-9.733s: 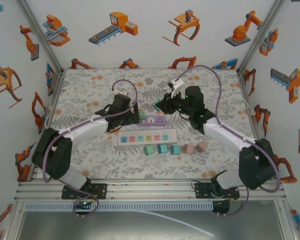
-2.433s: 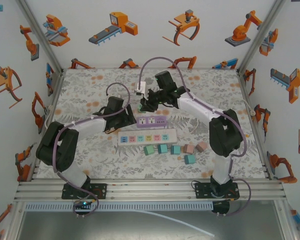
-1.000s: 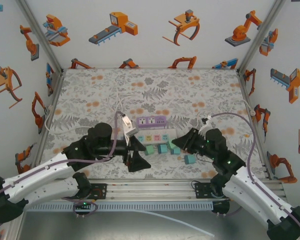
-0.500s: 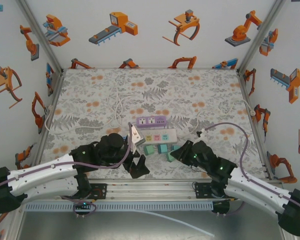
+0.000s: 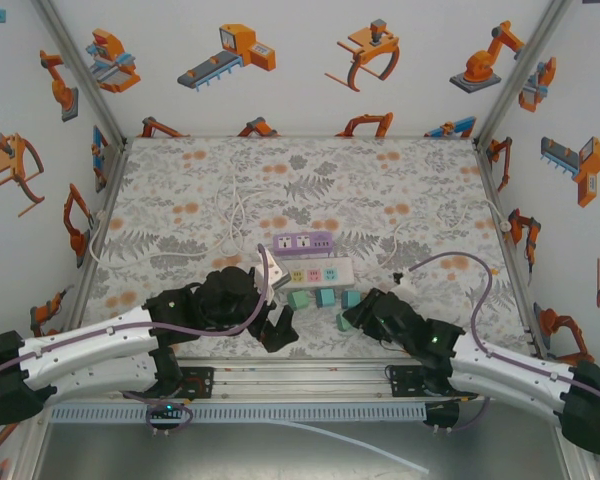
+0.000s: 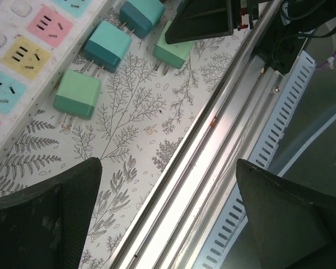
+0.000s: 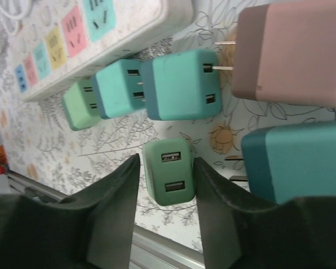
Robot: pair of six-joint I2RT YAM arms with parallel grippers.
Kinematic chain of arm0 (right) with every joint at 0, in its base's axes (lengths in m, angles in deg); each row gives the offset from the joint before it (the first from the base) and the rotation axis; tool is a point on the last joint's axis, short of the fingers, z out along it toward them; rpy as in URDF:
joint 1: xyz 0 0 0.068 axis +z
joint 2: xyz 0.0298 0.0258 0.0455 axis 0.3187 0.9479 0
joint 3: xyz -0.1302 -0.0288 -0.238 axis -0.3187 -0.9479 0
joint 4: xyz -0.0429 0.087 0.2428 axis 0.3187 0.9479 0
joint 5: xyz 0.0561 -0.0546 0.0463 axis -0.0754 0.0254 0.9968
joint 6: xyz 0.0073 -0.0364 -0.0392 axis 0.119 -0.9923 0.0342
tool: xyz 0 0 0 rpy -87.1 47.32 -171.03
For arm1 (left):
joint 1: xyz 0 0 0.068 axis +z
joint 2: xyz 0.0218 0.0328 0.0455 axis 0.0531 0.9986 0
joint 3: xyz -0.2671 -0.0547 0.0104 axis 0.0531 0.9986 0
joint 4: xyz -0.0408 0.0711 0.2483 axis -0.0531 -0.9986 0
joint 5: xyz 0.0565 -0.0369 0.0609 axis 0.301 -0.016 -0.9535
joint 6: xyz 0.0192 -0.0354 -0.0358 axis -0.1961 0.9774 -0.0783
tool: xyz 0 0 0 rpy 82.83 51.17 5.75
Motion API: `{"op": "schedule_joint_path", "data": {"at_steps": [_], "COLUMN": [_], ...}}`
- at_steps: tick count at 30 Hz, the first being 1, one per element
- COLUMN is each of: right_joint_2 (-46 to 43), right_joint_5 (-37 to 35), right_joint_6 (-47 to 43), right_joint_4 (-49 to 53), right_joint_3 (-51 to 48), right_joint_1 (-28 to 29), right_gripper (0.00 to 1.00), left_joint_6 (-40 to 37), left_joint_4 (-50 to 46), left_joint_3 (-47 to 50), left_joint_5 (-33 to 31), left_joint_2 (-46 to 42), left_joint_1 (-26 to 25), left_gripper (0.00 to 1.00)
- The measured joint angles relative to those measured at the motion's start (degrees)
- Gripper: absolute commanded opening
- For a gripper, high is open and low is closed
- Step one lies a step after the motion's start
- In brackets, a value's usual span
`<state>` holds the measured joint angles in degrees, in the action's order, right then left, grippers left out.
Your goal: Pull the plug off the socket
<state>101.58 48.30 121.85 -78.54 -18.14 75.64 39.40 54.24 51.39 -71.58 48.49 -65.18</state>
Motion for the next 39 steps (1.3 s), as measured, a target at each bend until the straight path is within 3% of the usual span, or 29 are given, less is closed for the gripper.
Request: {"op": "schedule_joint_path", "data": {"at_steps": [5,8,15,19,24,29,32,36,39], "right_joint_2": [-2.67,-4.66,-9.31,-10.58,-8.59,-3.61,0.22,6.25,9.90], "right_joint_5": [-0.24,-0.66,-2.40,-5.81,-13.66,-24.79,-30.12,-29.53,-26.23], "right_joint_6": [0.17,0.48,-0.48,-5.27,-16.61,-31.50,-40.30,-47.12,-49.55], "right_joint_4": [3.58,5.97,12.72,14.91,14.67,10.69,6.45,2.62,0.61], "right_joint_3": [0.00,0.02,2.43,7.78,15.91,20.85,21.29,21.38,21.35], "right_joint_1": [0.04,0.04,0.04,0.04,0.04,0.02,-2.03,-13.18,-22.82], "right_gripper": [0.48,0.54,0.54,0.56,0.68,0.88,0.94,0.96,0.98], "left_joint_6": [-0.02,-0.02,0.00,0.00,0.02,0.13,1.70,8.76,14.62], "left_joint_4": [-0.02,-0.02,0.02,0.00,-0.02,-0.31,-0.52,-3.78,-8.31], "left_joint_3": [0.31,0.31,0.42,1.33,2.12,2.14,2.38,3.28,3.72], "left_joint_5": [-1.14,-1.60,-2.54,-3.96,-8.02,-17.31,-27.47,-46.16,-57.83], "left_joint_2": [-0.09,-0.09,0.00,-1.16,-4.85,-8.20,-8.90,-8.94,-8.96], "left_joint_1": [0.00,0.00,0.00,0.00,0.00,0.00,0.00,0.92,5.16], "left_gripper": [0.97,0.97,0.97,0.97,0.97,0.97,0.97,0.97,0.97]}}
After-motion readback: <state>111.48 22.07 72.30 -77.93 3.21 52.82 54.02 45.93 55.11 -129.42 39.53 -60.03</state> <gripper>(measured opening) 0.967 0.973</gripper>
